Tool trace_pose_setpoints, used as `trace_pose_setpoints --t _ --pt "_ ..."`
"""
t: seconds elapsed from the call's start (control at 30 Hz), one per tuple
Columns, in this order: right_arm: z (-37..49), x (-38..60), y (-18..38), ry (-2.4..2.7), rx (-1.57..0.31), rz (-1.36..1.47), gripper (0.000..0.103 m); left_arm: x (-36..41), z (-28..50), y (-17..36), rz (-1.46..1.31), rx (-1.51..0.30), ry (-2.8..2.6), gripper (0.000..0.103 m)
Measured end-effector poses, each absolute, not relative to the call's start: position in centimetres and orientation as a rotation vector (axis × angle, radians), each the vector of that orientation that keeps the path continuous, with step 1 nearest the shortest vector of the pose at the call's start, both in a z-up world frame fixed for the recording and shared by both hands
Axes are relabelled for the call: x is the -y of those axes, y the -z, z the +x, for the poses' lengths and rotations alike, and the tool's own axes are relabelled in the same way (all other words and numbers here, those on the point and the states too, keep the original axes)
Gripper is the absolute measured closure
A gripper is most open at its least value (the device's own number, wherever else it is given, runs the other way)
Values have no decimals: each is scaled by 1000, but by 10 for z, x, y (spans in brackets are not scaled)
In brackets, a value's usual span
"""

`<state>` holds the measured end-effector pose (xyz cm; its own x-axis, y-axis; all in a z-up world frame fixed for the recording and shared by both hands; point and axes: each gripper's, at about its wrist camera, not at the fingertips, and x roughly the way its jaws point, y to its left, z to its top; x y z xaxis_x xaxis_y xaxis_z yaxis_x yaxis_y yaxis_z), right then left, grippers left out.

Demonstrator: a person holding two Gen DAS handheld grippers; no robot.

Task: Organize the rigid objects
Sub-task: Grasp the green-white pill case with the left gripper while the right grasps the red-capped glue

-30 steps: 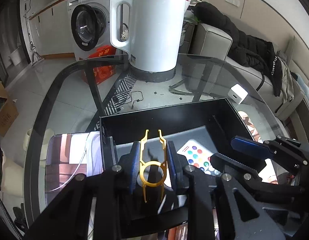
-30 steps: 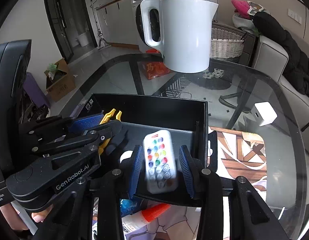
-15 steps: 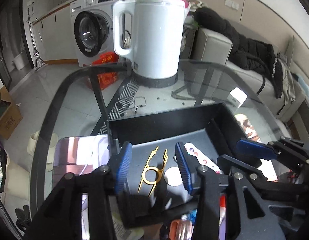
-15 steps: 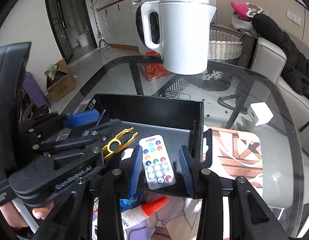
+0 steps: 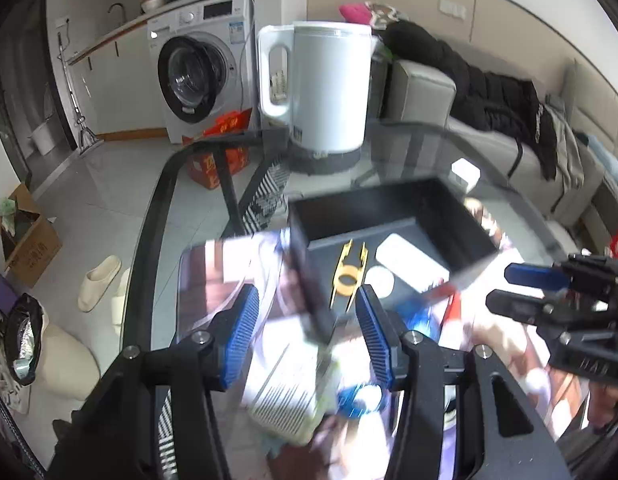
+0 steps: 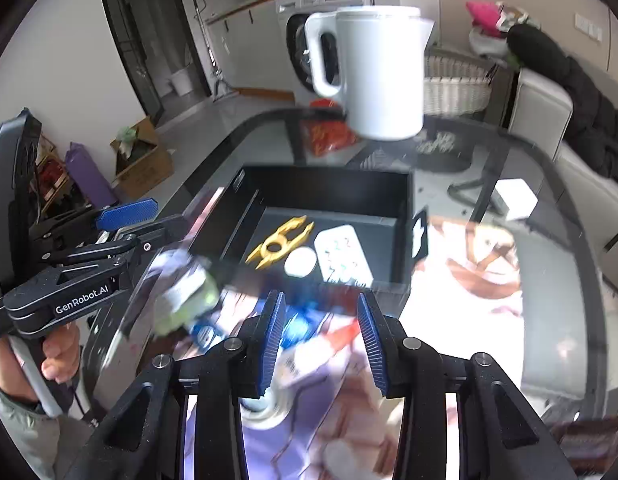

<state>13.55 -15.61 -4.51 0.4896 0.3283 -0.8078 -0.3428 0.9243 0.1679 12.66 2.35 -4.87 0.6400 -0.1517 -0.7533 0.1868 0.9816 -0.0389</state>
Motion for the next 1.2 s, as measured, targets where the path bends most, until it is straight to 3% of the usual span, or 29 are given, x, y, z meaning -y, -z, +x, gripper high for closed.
trace_pose_setpoints --t 0.43,0.53,0.73,0.83,0.9,0.93,1.2 --pt "140 149 106 -373 -1171 70 64 -42 119 109 87 -1035 254 50" --pt "141 140 107 -362 -1160 21 63 -40 123 112 94 -1041 263 38" --pt "138 130 116 -374 -1161 -82 60 -40 129 127 143 -1070 237 33" --pt "134 124 117 -373 -1149 -157 64 -44 131 127 110 -1073 239 39" --pt "130 123 117 -370 -1137 -220 78 -44 130 127 108 -1080 233 42" --pt "128 124 118 -378 -1135 -227 81 -43 129 127 108 -1082 230 44" --pt "111 150 118 -388 -1138 -285 81 -37 104 122 29 -1117 232 47"
